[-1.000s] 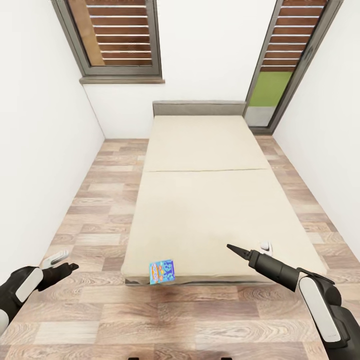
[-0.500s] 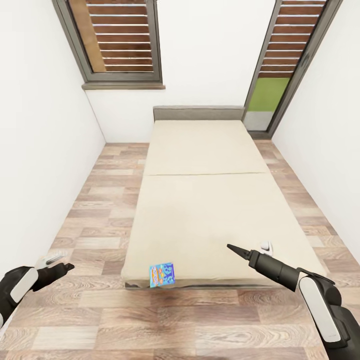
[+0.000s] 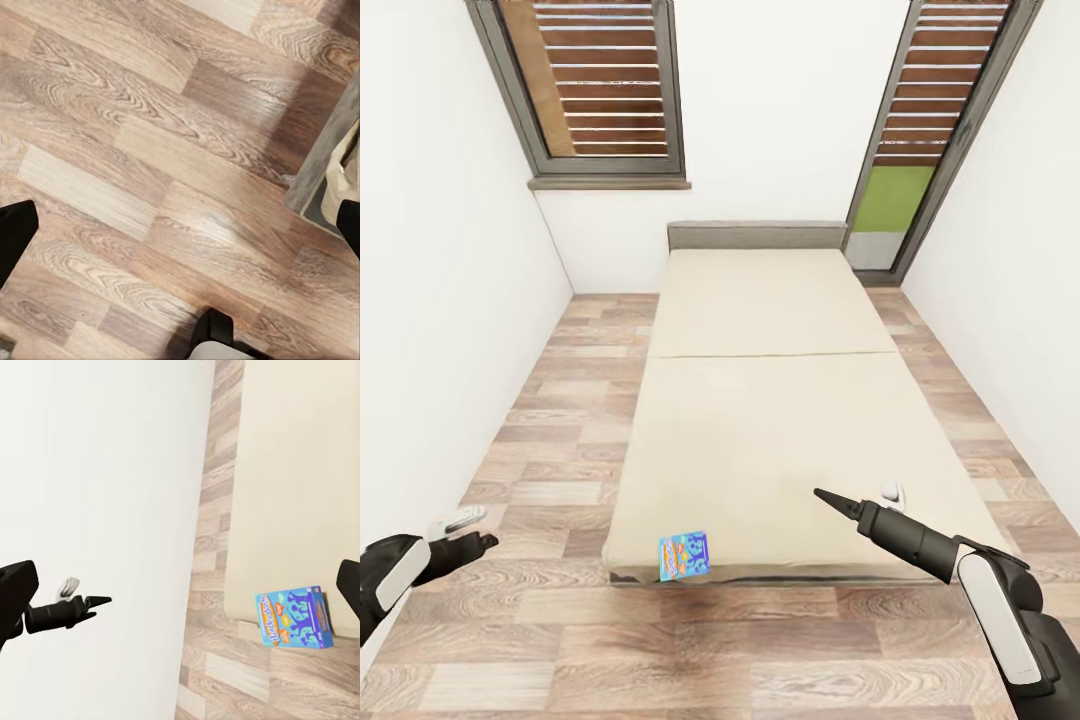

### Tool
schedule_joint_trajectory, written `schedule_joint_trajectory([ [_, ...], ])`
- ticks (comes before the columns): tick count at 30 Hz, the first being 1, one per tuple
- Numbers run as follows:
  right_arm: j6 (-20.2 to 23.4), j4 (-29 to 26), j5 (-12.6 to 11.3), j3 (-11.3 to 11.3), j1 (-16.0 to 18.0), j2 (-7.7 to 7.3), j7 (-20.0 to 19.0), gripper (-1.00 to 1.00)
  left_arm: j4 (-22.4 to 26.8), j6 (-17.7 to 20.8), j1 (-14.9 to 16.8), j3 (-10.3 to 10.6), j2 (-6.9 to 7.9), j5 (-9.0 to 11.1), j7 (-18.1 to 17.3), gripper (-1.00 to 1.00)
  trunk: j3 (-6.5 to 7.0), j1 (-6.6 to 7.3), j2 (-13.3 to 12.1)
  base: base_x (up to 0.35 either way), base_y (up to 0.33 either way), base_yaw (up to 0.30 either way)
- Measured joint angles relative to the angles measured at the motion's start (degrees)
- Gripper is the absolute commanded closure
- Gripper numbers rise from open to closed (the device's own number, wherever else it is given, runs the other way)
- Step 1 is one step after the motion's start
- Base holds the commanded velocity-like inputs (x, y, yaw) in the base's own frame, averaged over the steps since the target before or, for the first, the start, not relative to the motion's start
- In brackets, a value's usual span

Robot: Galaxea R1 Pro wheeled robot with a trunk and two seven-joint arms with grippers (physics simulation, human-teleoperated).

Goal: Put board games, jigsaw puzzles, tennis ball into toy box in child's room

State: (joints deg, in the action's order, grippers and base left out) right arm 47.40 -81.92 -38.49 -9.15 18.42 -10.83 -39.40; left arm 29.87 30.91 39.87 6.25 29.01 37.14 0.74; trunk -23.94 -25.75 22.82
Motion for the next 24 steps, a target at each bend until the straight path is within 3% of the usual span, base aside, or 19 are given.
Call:
schedule_joint_trajectory([
  [2, 0.0, 0.01, -0.01, -0.09, 0.0, -0.03, -0.02, -1.0, -0.11, -0.06, 0.0, 0.48, -0.35, -1.35, 0.06, -1.0, 0.19, 0.0, 0.0, 0.0, 0.0, 0.0],
  [8, -0.01, 0.09, -0.17, -0.22, 0.0, -0.05, -0.03, -1.0, -2.67, -1.47, -0.16, 0.99, -2.07, -2.72, 0.12, -1.0, 0.76, 0.0, 0.0, 0.0, 0.0, 0.0],
  [15, 0.05, 1.04, -0.33, -0.65, 0.0, -0.55, 0.03, -1.0, -16.65, -14.82, -0.3, 1.1, -3.25, -3.36, -0.31, -1.0, 1.41, 0.01, 0.0, 0.036, 0.0, 0.0],
  [19, 0.09, 5.57, -0.23, -1.41, -0.05, -0.94, -0.31, -1.0, -23.12, -21.38, -1.15, 1.15, -6.19, -3.92, -0.44, -1.0, 1.79, 0.0, 0.0, 0.018, 0.0, 0.0],
  [22, -0.61, 10.94, 0.1, -1.75, -1.32, -1.04, -0.48, -1.0, -25.54, -26.13, -4.07, 1.57, -9.31, -6.31, -0.42, -1.0, 2.06, 0.0, 0.0, 0.006, 0.0, 0.0],
  [24, -3.28, 13.46, 0.23, -1.91, -3.46, -1.13, -0.63, -1.0, -26.11, -28.32, -6.22, 1.78, -10.47, -8.5, -0.31, -1.0, 2.25, 0.0, 0.0, 0.003, 0.0, 0.0],
])
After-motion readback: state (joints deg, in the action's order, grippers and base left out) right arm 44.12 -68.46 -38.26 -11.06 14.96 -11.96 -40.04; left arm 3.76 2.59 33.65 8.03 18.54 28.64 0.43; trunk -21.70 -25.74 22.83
